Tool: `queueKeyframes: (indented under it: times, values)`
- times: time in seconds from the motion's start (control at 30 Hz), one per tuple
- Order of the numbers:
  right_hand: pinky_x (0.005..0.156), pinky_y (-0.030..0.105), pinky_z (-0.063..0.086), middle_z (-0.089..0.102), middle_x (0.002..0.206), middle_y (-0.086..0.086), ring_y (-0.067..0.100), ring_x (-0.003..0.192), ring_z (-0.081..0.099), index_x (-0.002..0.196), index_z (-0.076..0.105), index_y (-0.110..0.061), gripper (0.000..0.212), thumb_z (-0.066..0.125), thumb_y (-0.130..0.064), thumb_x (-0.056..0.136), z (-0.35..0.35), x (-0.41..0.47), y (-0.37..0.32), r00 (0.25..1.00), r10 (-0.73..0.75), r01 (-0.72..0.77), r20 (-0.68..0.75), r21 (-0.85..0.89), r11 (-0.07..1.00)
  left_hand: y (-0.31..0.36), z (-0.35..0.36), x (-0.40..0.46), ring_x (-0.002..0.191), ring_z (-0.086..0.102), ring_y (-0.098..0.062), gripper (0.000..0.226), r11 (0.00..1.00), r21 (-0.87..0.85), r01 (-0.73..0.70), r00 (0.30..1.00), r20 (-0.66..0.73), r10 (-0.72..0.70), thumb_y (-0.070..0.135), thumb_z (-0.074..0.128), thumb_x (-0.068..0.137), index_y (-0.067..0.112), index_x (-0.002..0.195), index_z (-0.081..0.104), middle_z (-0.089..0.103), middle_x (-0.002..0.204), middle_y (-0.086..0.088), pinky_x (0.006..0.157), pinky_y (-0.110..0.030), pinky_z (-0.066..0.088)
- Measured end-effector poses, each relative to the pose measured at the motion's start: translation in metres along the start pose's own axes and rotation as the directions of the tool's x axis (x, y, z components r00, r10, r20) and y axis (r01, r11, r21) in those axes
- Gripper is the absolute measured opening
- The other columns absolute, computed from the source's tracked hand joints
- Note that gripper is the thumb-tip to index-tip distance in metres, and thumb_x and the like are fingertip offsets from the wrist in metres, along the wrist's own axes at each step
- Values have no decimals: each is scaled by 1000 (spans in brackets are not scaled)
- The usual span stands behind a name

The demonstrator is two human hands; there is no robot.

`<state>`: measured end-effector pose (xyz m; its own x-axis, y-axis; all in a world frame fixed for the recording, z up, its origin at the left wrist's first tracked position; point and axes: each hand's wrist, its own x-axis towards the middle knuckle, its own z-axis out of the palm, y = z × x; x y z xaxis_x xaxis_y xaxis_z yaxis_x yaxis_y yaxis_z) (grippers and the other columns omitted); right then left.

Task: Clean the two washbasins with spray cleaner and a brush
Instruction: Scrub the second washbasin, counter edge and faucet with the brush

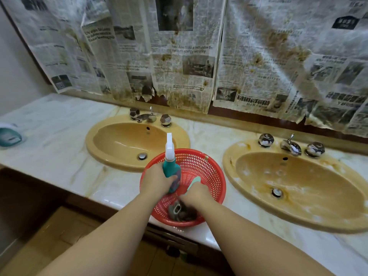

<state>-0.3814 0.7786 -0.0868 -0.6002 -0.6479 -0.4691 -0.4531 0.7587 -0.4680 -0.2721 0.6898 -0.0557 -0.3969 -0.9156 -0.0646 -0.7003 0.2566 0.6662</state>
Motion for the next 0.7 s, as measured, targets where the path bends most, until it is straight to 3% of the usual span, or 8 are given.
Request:
queueKeyframes:
  times: [0.07, 0.13, 0.23, 0.33, 0.47, 0.57, 0.7]
  values:
    - [57, 29, 49, 70, 106, 8, 23, 85, 67, 135, 55, -4, 64, 66, -38, 81, -6, 0, -1, 999, 32, -32, 21, 48, 998, 0, 2, -2, 101, 65, -15, 56, 1000, -26, 13, 1000, -23, -14, 39, 85, 76, 27, 123, 59, 68, 111, 10, 84, -35, 55]
    - [67, 33, 55, 73, 103, 12, 28, 88, 70, 120, 64, -1, 45, 64, -28, 83, -14, 1, -2, 998, 53, -58, 39, 146, 988, 1, 2, -6, 108, 65, -20, 67, 996, -66, 62, 995, -70, -66, 34, 89, 72, 24, 125, 50, 64, 117, 6, 86, -37, 56]
    - [53, 30, 45, 73, 83, 16, 29, 63, 63, 96, 68, 2, 24, 55, -13, 82, -26, -3, 0, 994, 70, -97, 89, 353, 931, 3, 2, -23, 97, 63, -22, 58, 989, -100, 110, 973, -191, -127, 28, 89, 71, 25, 106, 42, 58, 102, 4, 77, -41, 58]
    - [39, 22, 30, 56, 61, 9, 18, 41, 43, 79, 60, -7, 12, 53, -10, 88, -40, -17, 4, 996, 72, -92, 59, 514, 853, 11, 7, -53, 77, 58, -12, 39, 982, -159, 103, 967, -213, -136, 26, 80, 82, 26, 92, 42, 56, 86, 6, 58, -28, 45]
    - [41, 21, 31, 58, 58, 2, 15, 41, 46, 71, 59, -15, 23, 55, -20, 93, -63, -32, 17, 999, 24, 8, -44, 618, 786, 35, 22, -77, 68, 59, -12, 25, 981, -192, -19, 981, -195, -19, 29, 71, 90, 26, 80, 48, 60, 73, 6, 57, -31, 48]
    - [42, 20, 33, 56, 44, -5, 12, 39, 50, 59, 56, -16, 34, 55, -20, 93, -81, -38, 37, 993, 6, 73, -117, 654, 753, 65, 34, -81, 68, 59, -12, 22, 957, -263, -125, 983, -162, 84, 27, 69, 89, 25, 77, 52, 61, 71, 7, 60, -32, 49]
    - [43, 21, 30, 55, 48, -8, 8, 41, 45, 65, 50, -18, 27, 57, -21, 90, -110, -39, 79, 977, 55, 103, -207, 678, 728, 110, 66, -74, 69, 59, -7, 17, 927, -282, -248, 969, -57, 242, 25, 70, 84, 26, 77, 54, 63, 71, 9, 65, -33, 49]
